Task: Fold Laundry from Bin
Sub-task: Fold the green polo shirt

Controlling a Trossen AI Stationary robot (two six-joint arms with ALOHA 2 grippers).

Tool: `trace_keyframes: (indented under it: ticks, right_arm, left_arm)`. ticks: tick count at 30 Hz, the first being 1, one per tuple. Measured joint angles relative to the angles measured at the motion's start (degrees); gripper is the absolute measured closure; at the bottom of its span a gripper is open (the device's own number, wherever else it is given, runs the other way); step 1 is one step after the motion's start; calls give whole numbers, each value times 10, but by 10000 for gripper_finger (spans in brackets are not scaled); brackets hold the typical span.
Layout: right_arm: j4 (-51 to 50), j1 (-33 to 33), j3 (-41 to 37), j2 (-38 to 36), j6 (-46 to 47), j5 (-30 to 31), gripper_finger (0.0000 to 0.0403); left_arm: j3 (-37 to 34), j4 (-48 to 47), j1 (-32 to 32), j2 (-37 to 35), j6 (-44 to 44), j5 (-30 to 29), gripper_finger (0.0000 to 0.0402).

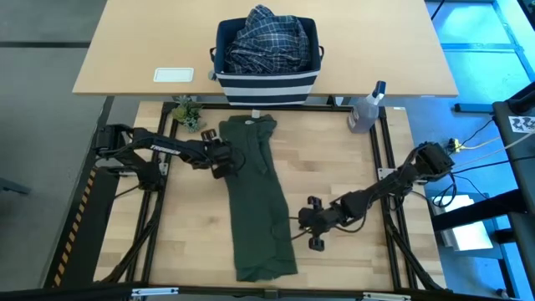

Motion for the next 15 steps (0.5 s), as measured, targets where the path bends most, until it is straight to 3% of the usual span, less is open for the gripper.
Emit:
trace_keyframes:
  ticks: [9,15]
  right_arm:
    - [-35,-37,0,-10,-60,19,402]
    - [-26,-29,0,-33,-114,47,402]
  left_arm:
    - [0,-26,-28,-55,-5,18,278]
    - [10,-20,-96,-127,-72,168,278]
